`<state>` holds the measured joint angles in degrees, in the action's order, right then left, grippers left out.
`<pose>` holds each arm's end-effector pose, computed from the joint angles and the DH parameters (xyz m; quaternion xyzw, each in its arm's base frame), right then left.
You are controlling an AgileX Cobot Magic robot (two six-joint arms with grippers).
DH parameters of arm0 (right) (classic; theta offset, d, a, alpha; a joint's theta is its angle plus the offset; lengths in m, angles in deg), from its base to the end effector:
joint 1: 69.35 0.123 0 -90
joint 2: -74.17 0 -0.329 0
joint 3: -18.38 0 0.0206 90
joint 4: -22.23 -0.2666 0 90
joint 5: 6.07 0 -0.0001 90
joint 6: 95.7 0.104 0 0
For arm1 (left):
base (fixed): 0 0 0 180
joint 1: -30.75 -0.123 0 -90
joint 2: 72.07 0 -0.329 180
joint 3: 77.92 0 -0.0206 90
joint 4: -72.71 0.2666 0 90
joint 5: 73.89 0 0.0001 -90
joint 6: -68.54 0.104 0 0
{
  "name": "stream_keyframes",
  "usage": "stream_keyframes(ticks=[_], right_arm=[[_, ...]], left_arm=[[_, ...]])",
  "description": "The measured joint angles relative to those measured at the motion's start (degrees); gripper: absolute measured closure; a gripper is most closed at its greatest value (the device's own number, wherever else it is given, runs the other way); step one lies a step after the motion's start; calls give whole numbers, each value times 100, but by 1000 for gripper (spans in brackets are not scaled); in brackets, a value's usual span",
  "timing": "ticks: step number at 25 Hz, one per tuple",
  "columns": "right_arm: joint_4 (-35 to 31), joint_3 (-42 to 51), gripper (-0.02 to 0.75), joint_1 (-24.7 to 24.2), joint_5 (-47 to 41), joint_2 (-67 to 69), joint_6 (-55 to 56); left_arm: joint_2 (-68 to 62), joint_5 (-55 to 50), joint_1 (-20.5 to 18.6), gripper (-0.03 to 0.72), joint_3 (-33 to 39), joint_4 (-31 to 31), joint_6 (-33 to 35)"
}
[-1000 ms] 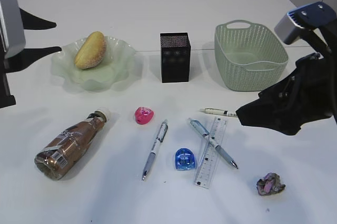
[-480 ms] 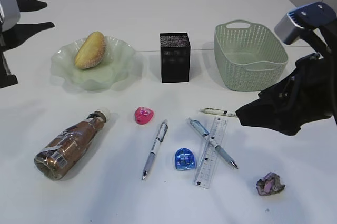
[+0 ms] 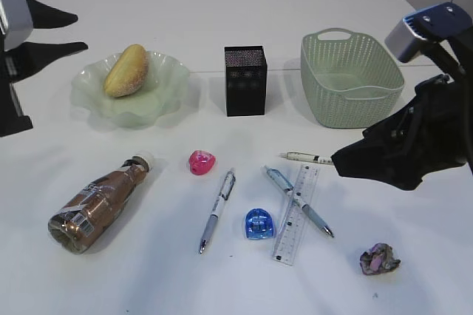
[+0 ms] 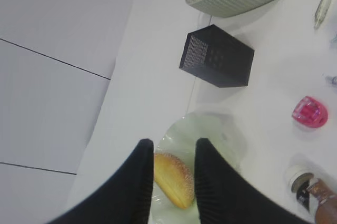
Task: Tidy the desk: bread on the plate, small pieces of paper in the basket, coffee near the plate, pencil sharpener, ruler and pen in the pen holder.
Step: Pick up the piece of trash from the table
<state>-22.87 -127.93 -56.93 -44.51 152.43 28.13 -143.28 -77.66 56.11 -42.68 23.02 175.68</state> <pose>0.2308 0.0978 0.2918 -0.3135 0.8670 0.1972 0.3335 0.2271 -0.1135 0.3450 0.5492 0.6001 0.1414 0.5642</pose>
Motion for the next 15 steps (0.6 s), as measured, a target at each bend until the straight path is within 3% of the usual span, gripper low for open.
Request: stream_keyframes(ticks=[4, 9, 15], right_arm=[[0, 0, 216, 0, 0, 0, 0], [0, 0, 216, 0, -11, 0, 0], [0, 0, 216, 0, -71, 0, 0]], left_arm=[[0, -23, 63, 503, 0, -619, 0], [0, -26, 63, 503, 0, -2119, 0], [0, -36, 63, 503, 0, -3107, 0]])
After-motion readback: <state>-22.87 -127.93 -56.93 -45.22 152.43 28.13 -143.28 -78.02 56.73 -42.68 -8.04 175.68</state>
